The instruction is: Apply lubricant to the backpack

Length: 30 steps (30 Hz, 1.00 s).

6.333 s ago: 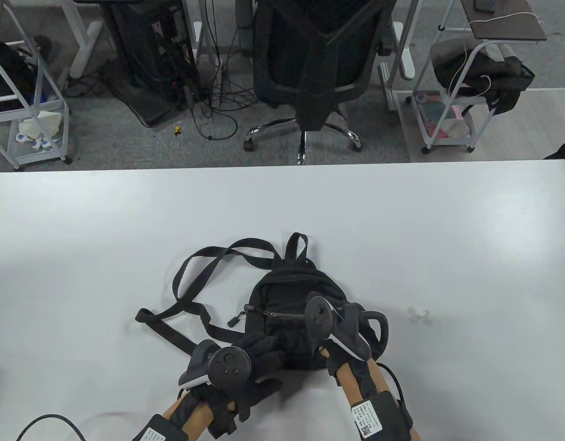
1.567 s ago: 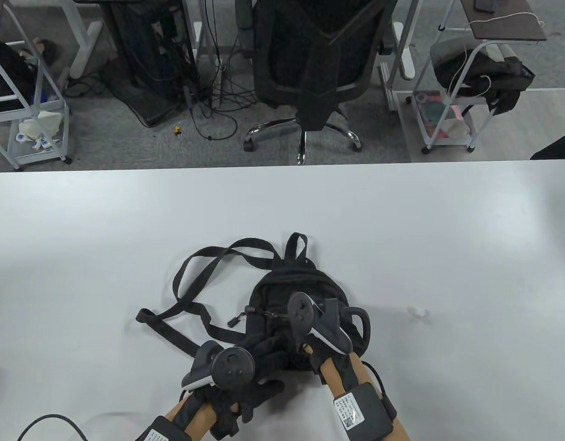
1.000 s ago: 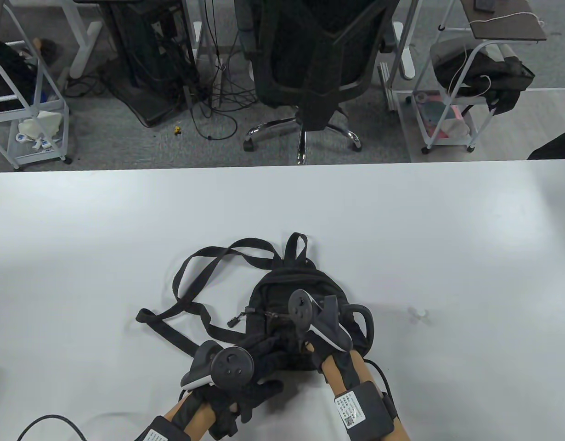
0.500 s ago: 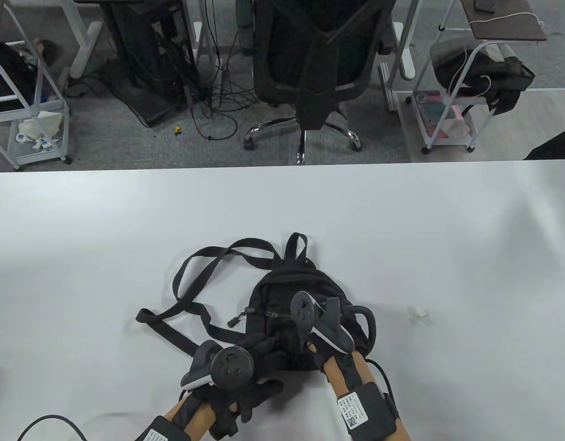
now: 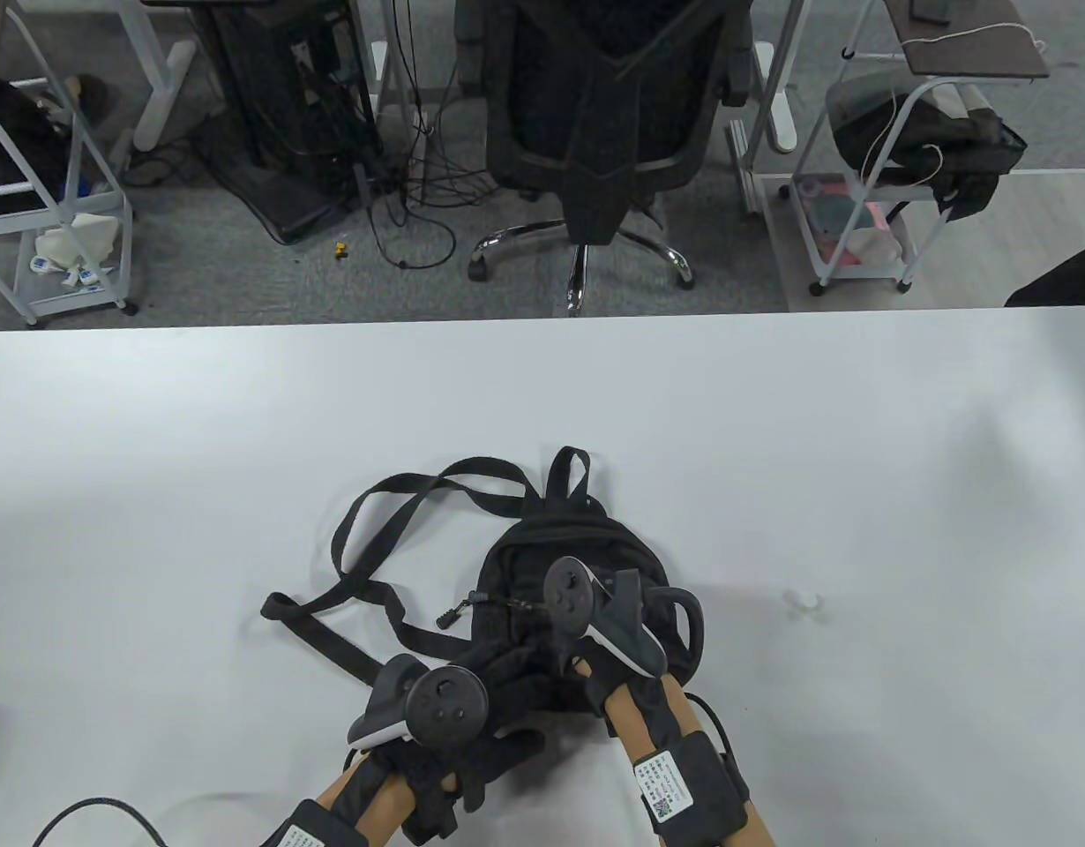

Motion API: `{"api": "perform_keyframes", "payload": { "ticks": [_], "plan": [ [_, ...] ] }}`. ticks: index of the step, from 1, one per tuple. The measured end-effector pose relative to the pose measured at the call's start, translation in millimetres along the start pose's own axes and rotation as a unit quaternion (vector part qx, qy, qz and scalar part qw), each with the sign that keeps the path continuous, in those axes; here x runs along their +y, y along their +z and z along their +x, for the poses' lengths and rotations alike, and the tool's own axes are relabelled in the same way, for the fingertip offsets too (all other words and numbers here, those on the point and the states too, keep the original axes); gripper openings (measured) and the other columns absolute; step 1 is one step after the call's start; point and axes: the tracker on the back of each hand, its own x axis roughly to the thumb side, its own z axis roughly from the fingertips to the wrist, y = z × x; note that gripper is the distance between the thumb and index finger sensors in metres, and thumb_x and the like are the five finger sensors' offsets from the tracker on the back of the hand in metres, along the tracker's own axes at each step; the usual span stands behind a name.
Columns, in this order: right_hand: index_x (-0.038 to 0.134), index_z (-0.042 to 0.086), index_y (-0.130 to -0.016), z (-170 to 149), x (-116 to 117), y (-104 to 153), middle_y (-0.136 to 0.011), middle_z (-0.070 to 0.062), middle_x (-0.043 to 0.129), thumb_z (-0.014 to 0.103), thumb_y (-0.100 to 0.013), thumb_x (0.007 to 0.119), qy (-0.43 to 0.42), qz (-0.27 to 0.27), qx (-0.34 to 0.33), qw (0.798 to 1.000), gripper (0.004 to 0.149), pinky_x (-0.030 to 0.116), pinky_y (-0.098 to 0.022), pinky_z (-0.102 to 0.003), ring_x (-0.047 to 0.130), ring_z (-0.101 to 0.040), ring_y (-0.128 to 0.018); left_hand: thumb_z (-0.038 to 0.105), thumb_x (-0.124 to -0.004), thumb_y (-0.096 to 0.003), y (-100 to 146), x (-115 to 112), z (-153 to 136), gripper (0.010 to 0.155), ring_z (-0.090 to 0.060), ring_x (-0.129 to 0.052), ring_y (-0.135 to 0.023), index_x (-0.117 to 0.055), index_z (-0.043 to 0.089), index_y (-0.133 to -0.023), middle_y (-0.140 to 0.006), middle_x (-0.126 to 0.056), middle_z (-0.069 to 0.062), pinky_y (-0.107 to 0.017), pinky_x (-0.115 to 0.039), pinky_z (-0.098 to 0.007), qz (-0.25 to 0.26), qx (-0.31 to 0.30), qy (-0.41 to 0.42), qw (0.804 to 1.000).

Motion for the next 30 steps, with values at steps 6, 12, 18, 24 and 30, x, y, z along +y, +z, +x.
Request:
{"api": "perform_keyframes", "payload": {
  "ticks": [6, 12, 18, 24, 30],
  "plan": [
    [0.082, 0.04, -0.089, -4, 0, 1, -0.075, 0.008, 0.098, 0.049, -0.049, 0.087, 0.018, -0.007, 0.004, 1.0, 0.041, 0.082, -0.058, -0.043, 0.109, -0.013, -0.053, 0.053, -0.082, -0.0467, -1, 0, 2, 0.066, -0.043, -0.055, -0.101, -0.076, 0.017, -0.101, -0.112, -0.059, -0.012, -0.072, -0.054, -0.064, -0.003, -0.001, -0.01, 1.0],
    [0.08, 0.041, -0.09, 4, -1, 2, -0.077, 0.01, 0.097, 0.05, -0.05, 0.086, -0.024, 0.004, -0.007, 1.0, 0.041, 0.081, -0.06, -0.043, 0.108, -0.012, -0.056, 0.053, -0.082, -0.0467, -1, 0, 2, 0.066, -0.043, -0.055, -0.101, -0.075, 0.017, -0.102, -0.113, -0.058, -0.012, -0.072, -0.054, -0.064, -0.005, -0.002, -0.013, 1.0],
    [0.08, 0.041, -0.09, 1, 0, 1, -0.077, 0.009, 0.097, 0.049, -0.05, 0.087, -0.003, 0.005, -0.003, 1.0, 0.041, 0.081, -0.06, -0.043, 0.108, -0.012, -0.056, 0.053, -0.082, -0.0468, -1, -1, 2, 0.066, -0.043, -0.055, -0.101, -0.075, 0.017, -0.102, -0.113, -0.058, -0.012, -0.072, -0.054, -0.064, -0.005, -0.002, -0.011, 1.0],
    [0.078, 0.042, -0.092, 5, -1, 0, -0.08, 0.01, 0.095, 0.049, -0.052, 0.085, -0.034, 0.019, -0.012, 0.999, 0.041, 0.08, -0.061, -0.043, 0.107, -0.013, -0.059, 0.053, -0.082, -0.0467, -1, -1, 1, 0.066, -0.043, -0.055, -0.101, -0.075, 0.017, -0.102, -0.113, -0.059, -0.011, -0.072, -0.054, -0.064, -0.005, -0.003, -0.007, 1.0],
    [0.079, 0.041, -0.091, 6, 0, 0, -0.078, 0.009, 0.096, 0.049, -0.051, 0.086, -0.011, 0.016, -0.008, 1.0, 0.041, 0.08, -0.061, -0.043, 0.108, -0.013, -0.058, 0.053, -0.082, -0.0469, -2, -1, 2, 0.066, -0.043, -0.055, -0.101, -0.075, 0.017, -0.102, -0.112, -0.059, -0.011, -0.072, -0.054, -0.064, -0.005, -0.002, -0.008, 1.0]
  ]
}}
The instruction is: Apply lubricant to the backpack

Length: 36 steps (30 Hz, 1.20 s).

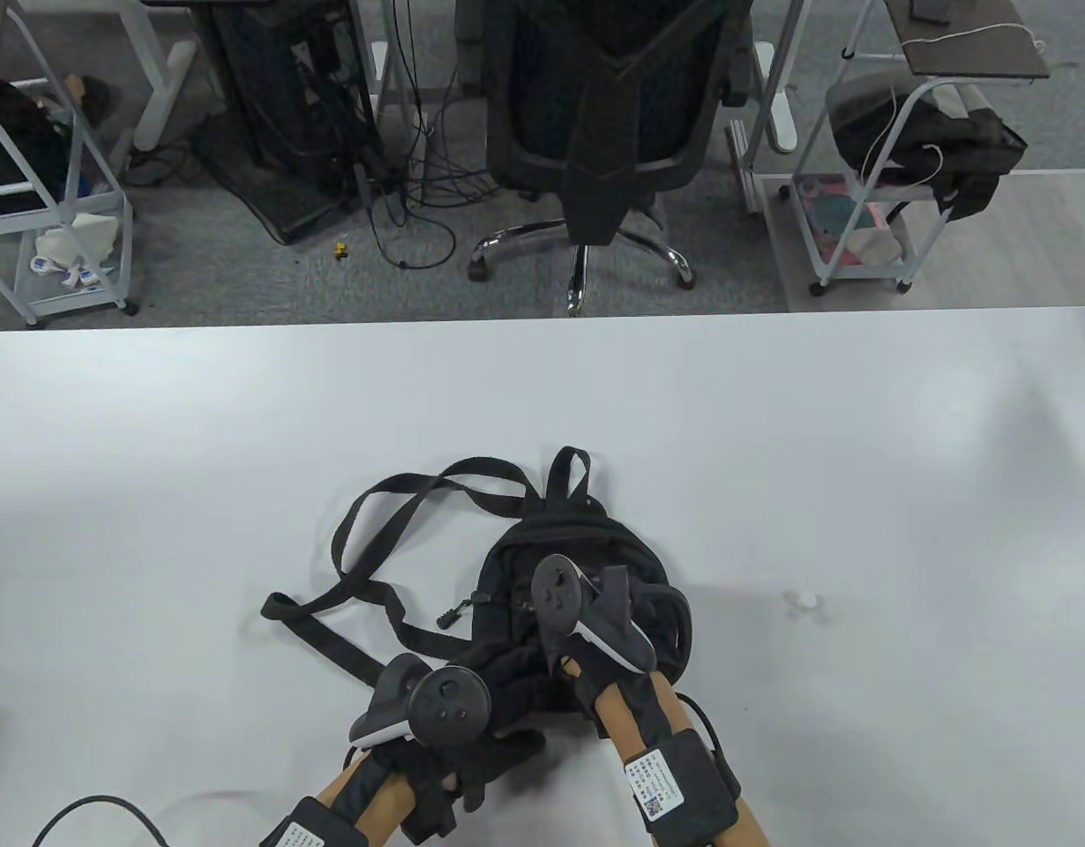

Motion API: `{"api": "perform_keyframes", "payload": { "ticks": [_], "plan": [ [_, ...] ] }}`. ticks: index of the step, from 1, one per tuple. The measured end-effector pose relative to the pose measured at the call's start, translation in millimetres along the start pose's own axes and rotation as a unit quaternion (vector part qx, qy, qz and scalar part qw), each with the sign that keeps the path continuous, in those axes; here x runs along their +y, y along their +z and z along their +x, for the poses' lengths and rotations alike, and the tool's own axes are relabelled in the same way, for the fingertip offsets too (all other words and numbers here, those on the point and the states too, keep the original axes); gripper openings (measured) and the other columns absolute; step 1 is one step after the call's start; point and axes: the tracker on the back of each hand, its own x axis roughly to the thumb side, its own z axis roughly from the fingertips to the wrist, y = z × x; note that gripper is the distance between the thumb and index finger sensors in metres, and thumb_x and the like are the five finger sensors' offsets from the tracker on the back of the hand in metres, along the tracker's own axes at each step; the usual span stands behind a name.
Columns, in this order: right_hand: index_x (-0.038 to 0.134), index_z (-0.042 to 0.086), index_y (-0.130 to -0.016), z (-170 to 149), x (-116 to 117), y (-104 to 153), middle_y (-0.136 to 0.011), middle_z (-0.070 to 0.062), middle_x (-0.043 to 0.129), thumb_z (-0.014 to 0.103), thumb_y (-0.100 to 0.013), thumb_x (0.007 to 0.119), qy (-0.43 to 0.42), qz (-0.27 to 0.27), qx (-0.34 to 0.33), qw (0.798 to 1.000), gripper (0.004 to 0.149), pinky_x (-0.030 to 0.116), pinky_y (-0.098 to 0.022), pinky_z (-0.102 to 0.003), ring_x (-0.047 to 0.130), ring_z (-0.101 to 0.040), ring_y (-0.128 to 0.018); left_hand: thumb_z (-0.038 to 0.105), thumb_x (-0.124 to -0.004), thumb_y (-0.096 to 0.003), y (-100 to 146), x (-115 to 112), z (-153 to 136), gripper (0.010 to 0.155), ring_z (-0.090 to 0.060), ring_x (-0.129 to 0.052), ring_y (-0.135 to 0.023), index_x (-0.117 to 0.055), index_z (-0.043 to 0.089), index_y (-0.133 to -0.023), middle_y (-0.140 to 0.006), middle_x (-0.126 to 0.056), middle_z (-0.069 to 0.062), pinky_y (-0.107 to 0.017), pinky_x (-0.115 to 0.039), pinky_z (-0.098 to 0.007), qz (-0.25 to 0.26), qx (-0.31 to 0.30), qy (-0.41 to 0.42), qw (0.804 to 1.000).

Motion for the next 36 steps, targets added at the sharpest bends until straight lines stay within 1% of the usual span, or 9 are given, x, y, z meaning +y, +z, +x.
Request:
{"api": "perform_keyframes", "payload": {
  "ticks": [3, 8, 12, 17, 21, 26, 30, 32, 36],
  "plan": [
    [0.079, 0.041, -0.092, 2.9, -1.7, 1.7, -0.079, 0.009, 0.096, 0.049, -0.052, 0.086, -0.009, -0.003, -0.005, 1.0, 0.041, 0.08, -0.061, -0.043, 0.108, -0.013, -0.058, 0.053, -0.082, -0.0467, 0.5, -0.3, 0.0, 0.066, -0.043, -0.054, -0.101, -0.075, 0.017, -0.102, -0.113, -0.058, -0.011, -0.072, -0.054, -0.064, 0.0, 0.0, -0.001, 1.0],
    [0.079, 0.042, -0.091, 6.0, 0.7, 2.7, -0.078, 0.01, 0.097, 0.049, -0.051, 0.086, 0.034, -0.014, -0.004, 0.999, 0.041, 0.081, -0.061, -0.043, 0.108, -0.012, -0.057, 0.053, -0.082, -0.0468, 0.3, -0.3, -0.1, 0.067, -0.043, -0.054, -0.101, -0.075, 0.017, -0.102, -0.113, -0.058, -0.012, -0.072, -0.054, -0.064, -0.003, -0.001, -0.002, 1.0],
    [0.079, 0.041, -0.092, 8.0, -3.2, 3.6, -0.079, 0.009, 0.096, 0.049, -0.051, 0.086, 0.004, -0.006, -0.008, 1.0, 0.042, 0.08, -0.061, -0.044, 0.108, -0.013, -0.059, 0.053, -0.082, -0.0468, 0.3, 0.0, -0.2, 0.067, -0.043, -0.054, -0.101, -0.075, 0.017, -0.102, -0.113, -0.058, -0.012, -0.072, -0.054, -0.064, -0.006, -0.001, -0.004, 1.0],
    [0.079, 0.042, -0.091, 6.8, -0.2, 0.9, -0.079, 0.01, 0.096, 0.049, -0.051, 0.086, 0.043, -0.01, 0.002, 0.999, 0.041, 0.08, -0.061, -0.044, 0.108, -0.013, -0.058, 0.053, -0.082, -0.0466, 0.3, -0.3, 0.5, 0.068, -0.044, -0.054, -0.101, -0.074, 0.017, -0.103, -0.113, -0.057, -0.012, -0.072, -0.054, -0.064, -0.009, -0.002, -0.01, 1.0],
    [0.079, 0.041, -0.092, 10.2, -0.3, 1.1, -0.08, 0.009, 0.096, 0.049, -0.052, 0.086, 0.014, -0.006, -0.003, 1.0, 0.041, 0.08, -0.062, -0.044, 0.108, -0.013, -0.059, 0.053, -0.082, -0.0467, 0.2, -0.3, 0.5, 0.068, -0.044, -0.054, -0.101, -0.074, 0.016, -0.103, -0.113, -0.057, -0.012, -0.072, -0.054, -0.064, -0.01, -0.002, -0.011, 1.0],
    [0.08, 0.041, -0.091, 4.4, -0.7, 1.0, -0.079, 0.009, 0.097, 0.048, -0.051, 0.086, 0.038, -0.006, 0.001, 0.999, 0.041, 0.081, -0.061, -0.044, 0.108, -0.013, -0.058, 0.053, -0.082, -0.0469, -0.6, -1.1, 0.6, 0.068, -0.044, -0.053, -0.1, -0.074, 0.016, -0.103, -0.113, -0.057, -0.013, -0.071, -0.053, -0.066, -0.008, -0.006, -0.009, 1.0],
    [0.079, 0.041, -0.091, 5.8, 1.2, -0.4, -0.079, 0.009, 0.096, 0.049, -0.051, 0.086, 0.009, -0.006, -0.001, 1.0, 0.042, 0.08, -0.062, -0.044, 0.108, -0.013, -0.059, 0.053, -0.082, -0.0468, -3.0, -1.5, 1.9, 0.068, -0.046, -0.052, -0.099, -0.074, 0.015, -0.103, -0.112, -0.056, -0.014, -0.07, -0.053, -0.068, -0.011, -0.01, -0.016, 1.0],
    [0.079, 0.041, -0.091, 7.2, 1.9, -0.9, -0.079, 0.01, 0.096, 0.049, -0.051, 0.085, 0.031, -0.003, -0.003, 1.0, 0.041, 0.081, -0.062, -0.044, 0.108, -0.013, -0.059, 0.053, -0.082, -0.0468, -3.0, -1.4, 1.1, 0.068, -0.046, -0.051, -0.099, -0.074, 0.015, -0.103, -0.112, -0.055, -0.014, -0.07, -0.052, -0.068, -0.015, -0.013, -0.014, 1.0],
    [0.08, 0.041, -0.091, 7.8, 0.1, 0.4, -0.079, 0.009, 0.097, 0.048, -0.051, 0.086, 0.042, -0.009, 0.0, 0.999, 0.041, 0.08, -0.061, -0.044, 0.108, -0.014, -0.058, 0.053, -0.082, -0.0469, -2.1, -3.3, -0.4, 0.069, -0.045, -0.049, -0.099, -0.072, 0.016, -0.104, -0.113, -0.054, -0.013, -0.071, -0.051, -0.068, -0.014, -0.015, -0.01, 1.0]
  ]
}}
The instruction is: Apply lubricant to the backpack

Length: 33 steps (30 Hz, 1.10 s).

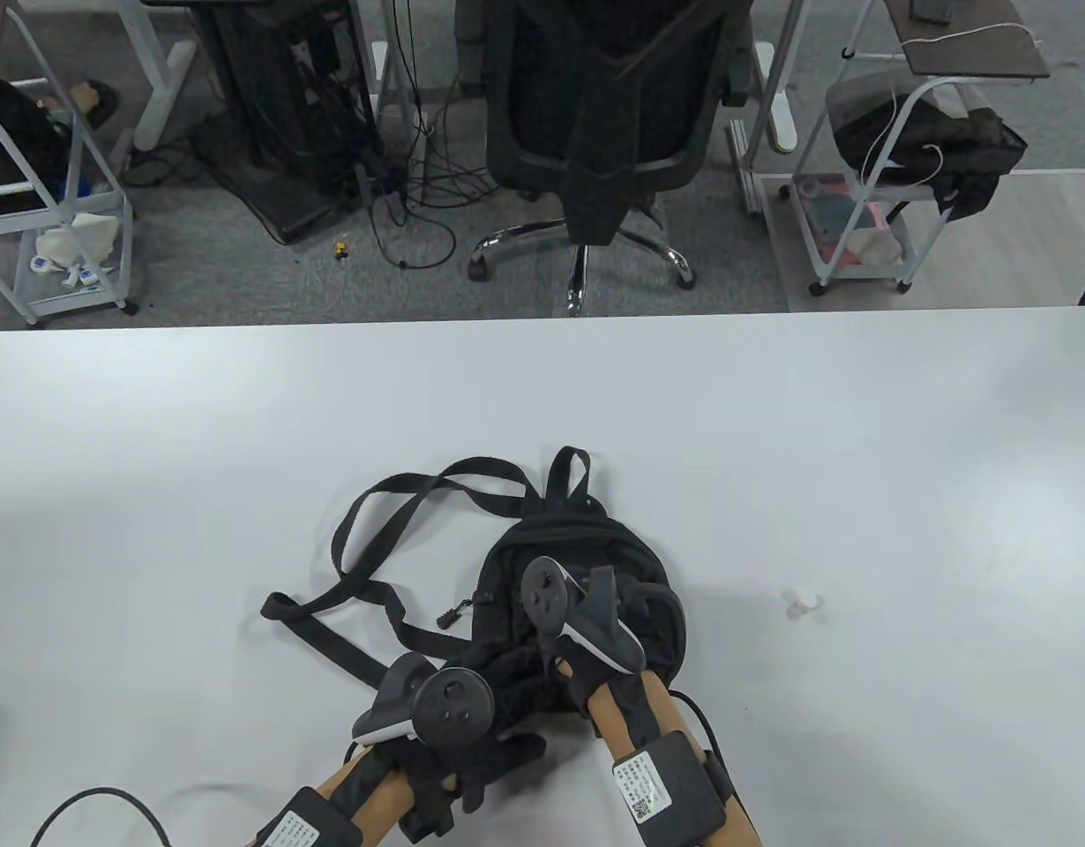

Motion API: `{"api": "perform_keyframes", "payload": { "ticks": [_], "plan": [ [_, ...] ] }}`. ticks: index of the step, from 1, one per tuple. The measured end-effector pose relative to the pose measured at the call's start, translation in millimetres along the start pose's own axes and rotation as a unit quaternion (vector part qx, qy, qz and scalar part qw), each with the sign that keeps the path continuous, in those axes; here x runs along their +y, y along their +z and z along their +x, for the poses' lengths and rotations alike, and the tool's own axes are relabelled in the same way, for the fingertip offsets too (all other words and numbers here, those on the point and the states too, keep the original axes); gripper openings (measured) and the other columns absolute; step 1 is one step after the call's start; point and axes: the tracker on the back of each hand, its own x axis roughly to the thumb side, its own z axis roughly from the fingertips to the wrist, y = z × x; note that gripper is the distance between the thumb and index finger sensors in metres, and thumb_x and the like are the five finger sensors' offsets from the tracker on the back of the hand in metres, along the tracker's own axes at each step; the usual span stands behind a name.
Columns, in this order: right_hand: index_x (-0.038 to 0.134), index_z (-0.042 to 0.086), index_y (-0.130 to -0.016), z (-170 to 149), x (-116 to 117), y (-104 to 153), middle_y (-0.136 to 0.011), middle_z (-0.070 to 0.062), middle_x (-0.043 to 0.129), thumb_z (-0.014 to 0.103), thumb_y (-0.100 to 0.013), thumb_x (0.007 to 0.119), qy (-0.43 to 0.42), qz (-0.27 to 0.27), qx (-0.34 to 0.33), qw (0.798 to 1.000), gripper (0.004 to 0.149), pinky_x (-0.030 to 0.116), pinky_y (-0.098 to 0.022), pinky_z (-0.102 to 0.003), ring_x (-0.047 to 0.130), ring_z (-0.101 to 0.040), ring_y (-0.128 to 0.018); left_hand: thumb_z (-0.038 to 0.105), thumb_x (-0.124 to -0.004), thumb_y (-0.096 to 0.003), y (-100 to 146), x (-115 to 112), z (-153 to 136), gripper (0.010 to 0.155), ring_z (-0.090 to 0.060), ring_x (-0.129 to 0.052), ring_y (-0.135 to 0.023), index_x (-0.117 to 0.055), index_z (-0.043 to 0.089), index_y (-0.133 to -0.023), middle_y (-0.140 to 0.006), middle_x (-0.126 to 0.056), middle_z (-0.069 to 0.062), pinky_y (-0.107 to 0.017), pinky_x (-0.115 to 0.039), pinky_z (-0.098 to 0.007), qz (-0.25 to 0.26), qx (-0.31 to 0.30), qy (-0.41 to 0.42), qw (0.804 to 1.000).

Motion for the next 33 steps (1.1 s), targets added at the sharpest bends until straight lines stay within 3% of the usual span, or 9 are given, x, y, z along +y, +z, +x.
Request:
{"api": "perform_keyframes", "payload": {
  "ticks": [10, 21, 24, 29, 33],
  "plan": [
    [0.081, 0.041, -0.09, 0, 0, 0, -0.078, 0.009, 0.097, 0.049, -0.051, 0.086, 0.021, -0.004, 0.003, 1.0, 0.041, 0.081, -0.061, -0.044, 0.108, -0.013, -0.057, 0.054, -0.082, -0.0469, -2, 0, 1, 0.068, -0.046, -0.05, -0.098, -0.073, 0.015, -0.103, -0.112, -0.055, -0.014, -0.07, -0.052, -0.068, 0.001, -0.001, -0.004, 1.0],
    [0.08, 0.039, -0.091, -17, 0, -5, -0.077, 0.009, 0.097, 0.049, -0.051, 0.086, -0.033, 0.022, 0.018, 0.999, 0.041, 0.081, -0.06, -0.044, 0.108, -0.013, -0.057, 0.054, -0.082, -0.0467, -9, 3, 4, 0.065, -0.046, -0.056, -0.094, -0.079, 0.016, -0.099, -0.109, -0.061, -0.014, -0.068, -0.057, -0.068, 0.017, 0.023, 0.001, 1.0],
    [0.079, 0.04, -0.091, -25, -7, -1, -0.077, 0.01, 0.097, 0.05, -0.05, 0.086, -0.058, 0.001, 0.015, 0.998, 0.043, 0.081, -0.06, -0.044, 0.109, -0.013, -0.056, 0.054, -0.082, -0.0465, -9, 4, 3, 0.065, -0.046, -0.057, -0.095, -0.079, 0.016, -0.1, -0.109, -0.061, -0.014, -0.068, -0.057, -0.068, 0.017, 0.029, 0.002, 0.999],
    [0.078, 0.037, -0.093, -41, -42, 15, -0.077, 0.008, 0.096, 0.05, -0.049, 0.086, -0.116, -0.048, -0.012, 0.992, 0.046, 0.082, -0.058, -0.045, 0.108, -0.014, -0.055, 0.054, -0.081, -0.0469, -5, 14, 0, 0.067, -0.047, -0.062, -0.097, -0.076, 0.017, -0.102, -0.11, -0.067, -0.016, -0.068, -0.059, -0.07, 0.021, 0.029, 0.04, 0.999],
    [0.082, 0.039, -0.089, -64, -66, 27, -0.07, 0.007, 0.097, 0.052, -0.048, 0.087, -0.161, -0.064, -0.043, 0.984, 0.043, 0.082, -0.057, -0.045, 0.103, -0.013, -0.044, 0.054, -0.08, -0.0476, 5, 28, -5, 0.068, -0.049, -0.072, -0.096, -0.072, 0.016, -0.104, -0.108, -0.072, -0.017, -0.066, -0.063, -0.072, 0.065, 0.048, 0.083, 0.993]
  ]
}}
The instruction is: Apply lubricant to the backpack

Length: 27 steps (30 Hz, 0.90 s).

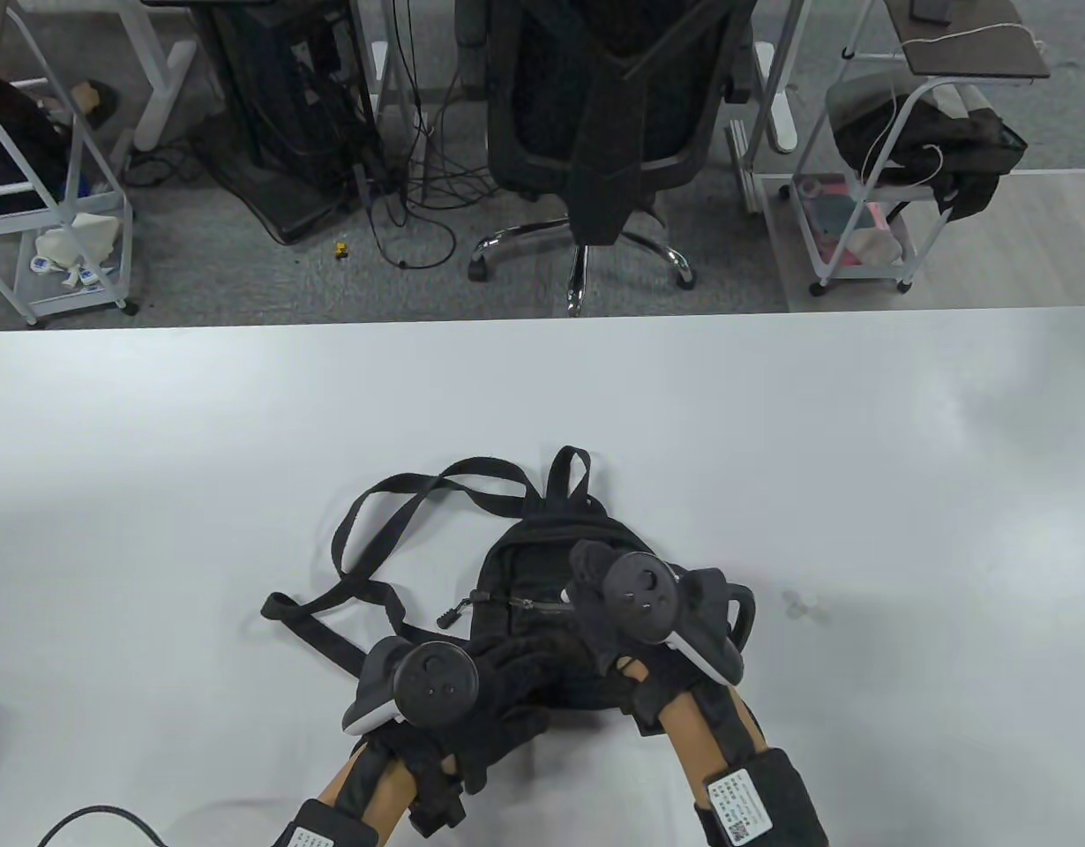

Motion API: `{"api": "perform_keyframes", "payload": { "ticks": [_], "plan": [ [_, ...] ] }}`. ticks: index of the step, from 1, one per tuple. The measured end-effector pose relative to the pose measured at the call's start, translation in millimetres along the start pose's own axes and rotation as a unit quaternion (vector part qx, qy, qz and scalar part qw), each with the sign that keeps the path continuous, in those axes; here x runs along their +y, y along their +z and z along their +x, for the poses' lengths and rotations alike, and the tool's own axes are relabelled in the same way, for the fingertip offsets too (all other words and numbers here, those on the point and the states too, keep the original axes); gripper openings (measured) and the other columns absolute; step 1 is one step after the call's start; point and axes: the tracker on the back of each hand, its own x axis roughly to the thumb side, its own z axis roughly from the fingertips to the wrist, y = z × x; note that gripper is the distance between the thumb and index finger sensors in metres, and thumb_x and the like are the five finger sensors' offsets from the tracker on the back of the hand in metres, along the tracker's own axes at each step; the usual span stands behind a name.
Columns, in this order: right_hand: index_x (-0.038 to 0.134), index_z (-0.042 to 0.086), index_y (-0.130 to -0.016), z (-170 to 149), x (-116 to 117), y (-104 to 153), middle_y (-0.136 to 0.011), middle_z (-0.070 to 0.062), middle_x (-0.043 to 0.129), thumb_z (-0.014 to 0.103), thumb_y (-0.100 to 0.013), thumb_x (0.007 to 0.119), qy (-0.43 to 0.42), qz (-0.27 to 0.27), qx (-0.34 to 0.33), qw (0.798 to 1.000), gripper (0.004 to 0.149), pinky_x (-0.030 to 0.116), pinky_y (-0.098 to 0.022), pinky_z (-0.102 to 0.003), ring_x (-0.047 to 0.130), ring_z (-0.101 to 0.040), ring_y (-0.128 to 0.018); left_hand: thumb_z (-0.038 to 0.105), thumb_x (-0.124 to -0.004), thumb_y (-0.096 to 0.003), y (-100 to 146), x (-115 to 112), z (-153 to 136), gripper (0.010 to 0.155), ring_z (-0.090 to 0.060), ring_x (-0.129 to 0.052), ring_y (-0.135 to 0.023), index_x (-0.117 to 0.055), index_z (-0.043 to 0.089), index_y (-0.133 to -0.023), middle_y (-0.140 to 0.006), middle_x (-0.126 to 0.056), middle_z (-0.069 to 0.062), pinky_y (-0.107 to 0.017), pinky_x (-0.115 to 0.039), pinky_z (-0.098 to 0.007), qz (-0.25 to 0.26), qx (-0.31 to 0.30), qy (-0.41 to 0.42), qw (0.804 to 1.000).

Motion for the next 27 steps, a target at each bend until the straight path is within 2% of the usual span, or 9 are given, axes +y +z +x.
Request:
{"api": "perform_keyframes", "payload": {
  "ticks": [3, 5, 8, 12, 15, 17, 20, 23, 27],
  "plan": [
    [0.083, 0.042, -0.088, -14, -16, 13, -0.071, 0.008, 0.097, 0.052, -0.047, 0.088, -0.007, -0.024, -0.028, 0.999, 0.042, 0.082, -0.056, -0.045, 0.103, -0.013, -0.046, 0.054, -0.082, -0.0462, 3, 18, -2, 0.068, -0.05, -0.082, -0.089, -0.077, 0.014, -0.101, -0.102, -0.078, -0.018, -0.063, -0.068, -0.071, 0.093, 0.021, -0.009, 0.995],
    [0.083, 0.042, -0.088, -21, -19, 18, -0.072, 0.008, 0.097, 0.052, -0.047, 0.088, -0.028, -0.036, -0.038, 0.998, 0.042, 0.082, -0.056, -0.045, 0.104, -0.012, -0.046, 0.055, -0.082, -0.0464, 2, 28, -1, 0.07, -0.05, -0.082, -0.088, -0.074, 0.014, -0.102, -0.102, -0.078, -0.018, -0.063, -0.068, -0.07, 0.115, 0.034, 0.022, 0.993],
    [0.081, 0.038, -0.09, -36, -19, 23, -0.074, 0.007, 0.096, 0.05, -0.047, 0.088, -0.112, -0.043, -0.046, 0.992, 0.045, 0.082, -0.056, -0.046, 0.104, -0.013, -0.049, 0.056, -0.085, -0.0455, -5, 38, 6, 0.076, -0.052, -0.08, -0.089, -0.069, 0.012, -0.105, -0.104, -0.074, -0.02, -0.063, -0.066, -0.071, 0.137, 0.029, 0.115, 0.983],
    [0.079, 0.035, -0.091, -52, -9, 23, -0.076, 0.006, 0.095, 0.048, -0.045, 0.092, -0.246, -0.037, -0.043, 0.968, 0.05, 0.083, -0.055, -0.046, 0.106, -0.014, -0.052, 0.059, -0.088, -0.0426, -15, 42, 24, 0.085, -0.051, -0.078, -0.091, -0.062, 0.012, -0.108, -0.106, -0.069, -0.02, -0.064, -0.066, -0.072, 0.164, 0.003, 0.143, 0.976],
    [0.078, 0.035, -0.091, -59, 2, 22, -0.077, 0.006, 0.095, 0.047, -0.045, 0.094, -0.332, -0.012, -0.056, 0.942, 0.051, 0.082, -0.056, -0.047, 0.106, -0.015, -0.053, 0.06, -0.091, -0.0413, -16, 41, 31, 0.086, -0.051, -0.081, -0.088, -0.063, 0.012, -0.107, -0.105, -0.071, -0.019, -0.063, -0.068, -0.071, 0.204, -0.001, 0.166, 0.965],
    [0.077, 0.034, -0.092, -60, 5, 23, -0.079, 0.005, 0.094, 0.045, -0.045, 0.094, -0.351, -0.006, -0.06, 0.934, 0.051, 0.081, -0.057, -0.048, 0.106, -0.015, -0.056, 0.061, -0.094, -0.038, -15, 39, 32, 0.087, -0.049, -0.086, -0.084, -0.069, 0.012, -0.105, -0.101, -0.077, -0.017, -0.062, -0.07, -0.071, 0.236, -0.002, 0.167, 0.957],
    [0.076, 0.036, -0.092, -58, 5, 24, -0.08, 0.006, 0.094, 0.045, -0.045, 0.094, -0.347, -0.012, -0.066, 0.936, 0.052, 0.082, -0.057, -0.046, 0.107, -0.014, -0.057, 0.06, -0.097, -0.0361, -16, 32, 27, 0.082, -0.045, -0.092, -0.079, -0.075, 0.013, -0.101, -0.096, -0.085, -0.014, -0.06, -0.072, -0.07, 0.236, -0.019, 0.192, 0.952],
    [0.077, 0.035, -0.092, -55, 8, 25, -0.08, 0.005, 0.094, 0.045, -0.044, 0.094, -0.374, 0.001, -0.071, 0.925, 0.052, 0.082, -0.057, -0.046, 0.107, -0.014, -0.056, 0.054, -0.099, -0.0371, -16, 31, 25, 0.075, -0.043, -0.096, -0.075, -0.08, 0.014, -0.097, -0.091, -0.09, -0.012, -0.06, -0.073, -0.07, 0.236, -0.04, 0.236, 0.942],
    [0.076, 0.035, -0.092, -50, 14, 27, -0.08, 0.005, 0.094, 0.044, -0.045, 0.094, -0.367, 0.002, -0.074, 0.927, 0.052, 0.082, -0.057, -0.046, 0.107, -0.014, -0.057, 0.049, -0.1, -0.039, -17, 32, 22, 0.066, -0.04, -0.098, -0.072, -0.082, 0.016, -0.094, -0.087, -0.093, -0.009, -0.06, -0.075, -0.069, 0.231, -0.049, 0.249, 0.939]
  ]
}}
